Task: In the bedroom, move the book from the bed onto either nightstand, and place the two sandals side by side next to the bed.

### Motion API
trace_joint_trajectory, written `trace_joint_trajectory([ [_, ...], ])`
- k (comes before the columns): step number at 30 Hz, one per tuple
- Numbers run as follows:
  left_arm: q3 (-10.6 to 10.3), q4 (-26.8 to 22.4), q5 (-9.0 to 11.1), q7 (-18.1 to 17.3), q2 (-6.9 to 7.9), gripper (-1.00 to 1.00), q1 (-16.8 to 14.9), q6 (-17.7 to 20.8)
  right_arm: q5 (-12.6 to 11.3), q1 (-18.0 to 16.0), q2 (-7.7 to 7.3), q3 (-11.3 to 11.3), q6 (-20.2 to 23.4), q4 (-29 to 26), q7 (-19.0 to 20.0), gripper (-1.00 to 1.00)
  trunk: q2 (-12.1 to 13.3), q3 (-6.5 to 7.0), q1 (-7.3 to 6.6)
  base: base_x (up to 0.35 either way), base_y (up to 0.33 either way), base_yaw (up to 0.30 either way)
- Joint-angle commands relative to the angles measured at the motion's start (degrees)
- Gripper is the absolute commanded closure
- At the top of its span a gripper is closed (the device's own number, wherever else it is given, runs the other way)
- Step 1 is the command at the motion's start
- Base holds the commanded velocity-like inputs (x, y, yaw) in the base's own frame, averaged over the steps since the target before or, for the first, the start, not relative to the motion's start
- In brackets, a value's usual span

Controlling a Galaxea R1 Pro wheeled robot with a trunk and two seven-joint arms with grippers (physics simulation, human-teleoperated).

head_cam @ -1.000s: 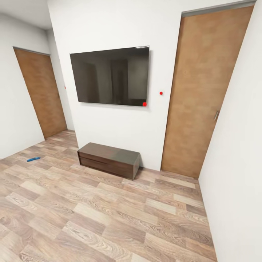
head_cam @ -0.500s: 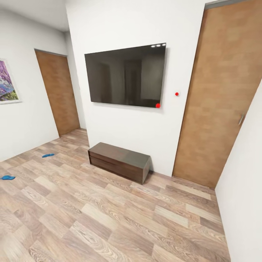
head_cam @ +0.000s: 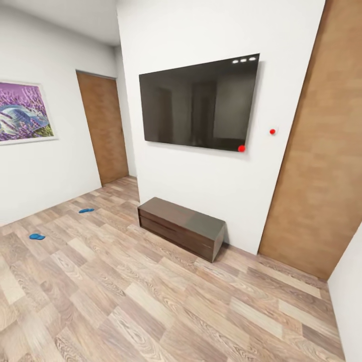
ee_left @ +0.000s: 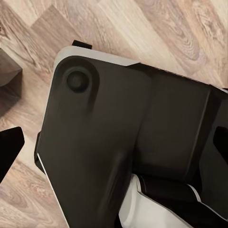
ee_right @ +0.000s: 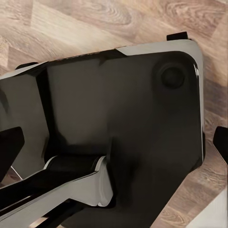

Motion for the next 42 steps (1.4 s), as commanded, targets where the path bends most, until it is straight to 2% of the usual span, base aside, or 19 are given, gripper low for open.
trace_joint_trajectory([
  [1, -0.5, 0.1, 0.6, -0.2, -0.02, -1.00, -0.1, -0.2, 0.5, 0.0, -0.04, -0.5, 0.1, 0.1, 0.1, -1.00, -0.1, -0.05, 0.05, 0.212, 0.000, 0.230],
  [23, -0.4, 0.0, 0.7, -0.2, -0.50, -1.00, -0.1, -0.2, 0.5, 0.0, 0.46, -0.5, 0.1, 0.0, 0.1, -1.00, -0.1, -0.05, 0.05, 0.212, 0.000, 0.230],
  [42, -0.4, 0.0, 0.7, -0.2, -1.56, -1.00, -0.1, -0.2, 0.5, 0.0, 0.85, -0.3, -0.2, 0.0, 0.1, -1.00, -0.1, -0.05, 0.05, 0.212, 0.000, 0.230],
])
